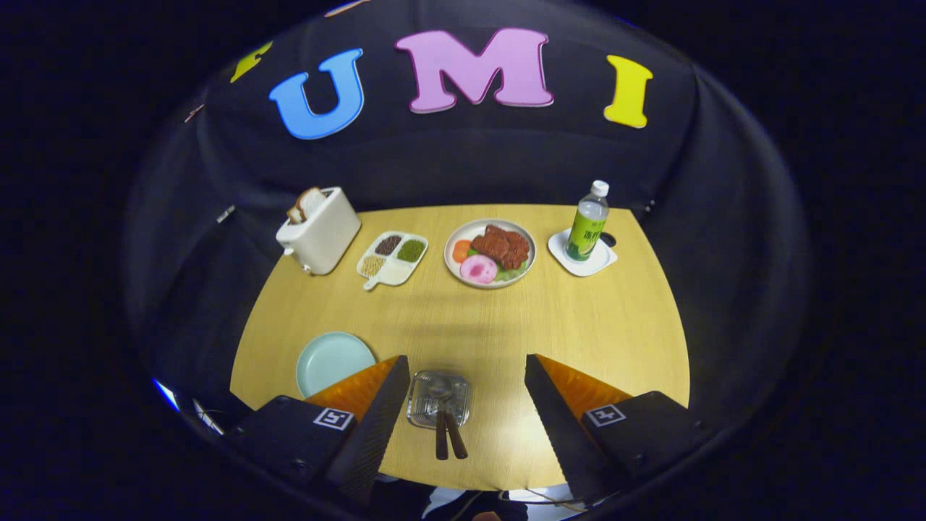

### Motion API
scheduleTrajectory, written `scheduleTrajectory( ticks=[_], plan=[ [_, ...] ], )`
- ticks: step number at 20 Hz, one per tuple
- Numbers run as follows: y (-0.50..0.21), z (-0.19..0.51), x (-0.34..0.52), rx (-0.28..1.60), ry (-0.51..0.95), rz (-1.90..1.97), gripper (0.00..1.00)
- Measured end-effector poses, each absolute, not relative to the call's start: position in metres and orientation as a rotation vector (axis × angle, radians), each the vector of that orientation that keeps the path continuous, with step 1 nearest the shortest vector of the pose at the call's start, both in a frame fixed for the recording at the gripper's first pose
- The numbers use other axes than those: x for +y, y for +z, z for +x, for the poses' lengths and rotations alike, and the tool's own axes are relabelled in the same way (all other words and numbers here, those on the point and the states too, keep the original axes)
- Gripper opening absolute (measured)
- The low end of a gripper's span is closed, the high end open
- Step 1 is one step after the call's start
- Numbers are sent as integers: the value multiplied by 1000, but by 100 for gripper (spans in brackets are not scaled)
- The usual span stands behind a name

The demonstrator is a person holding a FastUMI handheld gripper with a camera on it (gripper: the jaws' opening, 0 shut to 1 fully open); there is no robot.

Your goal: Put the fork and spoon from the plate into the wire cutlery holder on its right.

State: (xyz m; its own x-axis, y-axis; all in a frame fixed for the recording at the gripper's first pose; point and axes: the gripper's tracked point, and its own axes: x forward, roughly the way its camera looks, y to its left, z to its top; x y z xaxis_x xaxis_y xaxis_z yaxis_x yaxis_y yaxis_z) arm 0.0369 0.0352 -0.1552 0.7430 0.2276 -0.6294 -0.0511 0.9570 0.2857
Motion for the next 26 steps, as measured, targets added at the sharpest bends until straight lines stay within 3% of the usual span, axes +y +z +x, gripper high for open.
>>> scheduleTrajectory(
  ticks=[6, 10, 19, 26],
  plan=[
    [-87, 11, 17, 392, 153, 165, 99],
    [-61, -2, 28, 220, 234, 135, 99],
    [-69, -12, 54, 178, 409, 40, 99],
    [-66, -13, 57, 141, 431, 18, 97]
  ],
)
